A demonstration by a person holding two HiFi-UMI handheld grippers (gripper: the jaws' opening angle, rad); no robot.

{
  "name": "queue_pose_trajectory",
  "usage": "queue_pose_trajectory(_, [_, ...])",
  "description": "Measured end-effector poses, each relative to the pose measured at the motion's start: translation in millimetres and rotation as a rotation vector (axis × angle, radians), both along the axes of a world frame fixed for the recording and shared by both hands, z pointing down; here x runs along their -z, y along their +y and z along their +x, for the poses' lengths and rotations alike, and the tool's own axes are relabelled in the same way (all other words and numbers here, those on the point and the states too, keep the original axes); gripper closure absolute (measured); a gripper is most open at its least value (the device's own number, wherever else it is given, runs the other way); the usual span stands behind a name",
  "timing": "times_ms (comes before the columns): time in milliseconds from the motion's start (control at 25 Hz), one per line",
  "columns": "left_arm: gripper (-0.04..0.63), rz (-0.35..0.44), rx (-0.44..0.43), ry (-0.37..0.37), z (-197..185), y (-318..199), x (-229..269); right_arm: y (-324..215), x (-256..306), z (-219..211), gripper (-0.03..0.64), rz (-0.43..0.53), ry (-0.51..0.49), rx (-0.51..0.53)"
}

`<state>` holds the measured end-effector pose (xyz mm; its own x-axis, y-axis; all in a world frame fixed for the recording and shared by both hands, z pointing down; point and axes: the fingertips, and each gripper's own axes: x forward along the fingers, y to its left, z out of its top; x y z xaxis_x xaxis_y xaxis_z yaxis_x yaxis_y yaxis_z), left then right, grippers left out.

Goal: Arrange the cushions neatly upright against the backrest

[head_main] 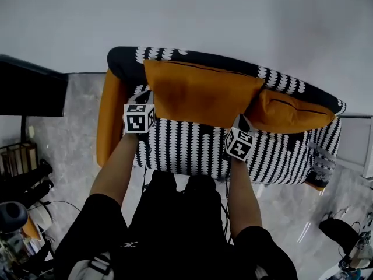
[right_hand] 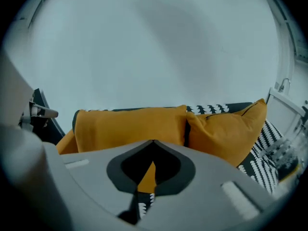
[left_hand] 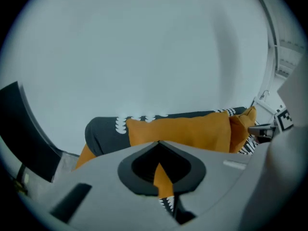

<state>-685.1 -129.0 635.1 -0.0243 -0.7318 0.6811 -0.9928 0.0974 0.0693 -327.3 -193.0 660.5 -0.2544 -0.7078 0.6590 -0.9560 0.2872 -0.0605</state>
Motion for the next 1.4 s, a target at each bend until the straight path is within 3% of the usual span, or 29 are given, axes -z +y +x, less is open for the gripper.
queue_pose_trajectory(120, [0.586,0.038,-0.065,-0.024,9,14,39,23,40,-18,0.612,0.041,-0.021,0.009])
queue_pose_trajectory(440, [0.586,0.108,-0.164,0.007,36,42,126,68,155,-60,0.611,0.200,-0.112,-0.003])
queue_pose_trajectory(600, [0.586,0.200,-0.208,0.030,60,52,177,93,205,-77,0.611,0.261,-0.169,-0.006])
queue_pose_trajectory(800, [0.586,0.289,-0.316,0.075,91,60,235,113,272,-96,0.612,0.377,-0.168,0.016])
queue_pose_trajectory(1000, [0.586,0.418,-0.395,0.001,107,75,295,135,337,-112,0.612,0.502,-0.154,0.044])
queue_pose_trajectory(1200, [0.586,0.494,-0.435,0.008,113,82,333,145,370,-128,0.612,0.547,-0.177,0.045])
queue_pose_trajectory(1400, [0.586,0.506,-0.456,0.031,116,80,341,148,377,-130,0.612,0.555,-0.189,0.036])
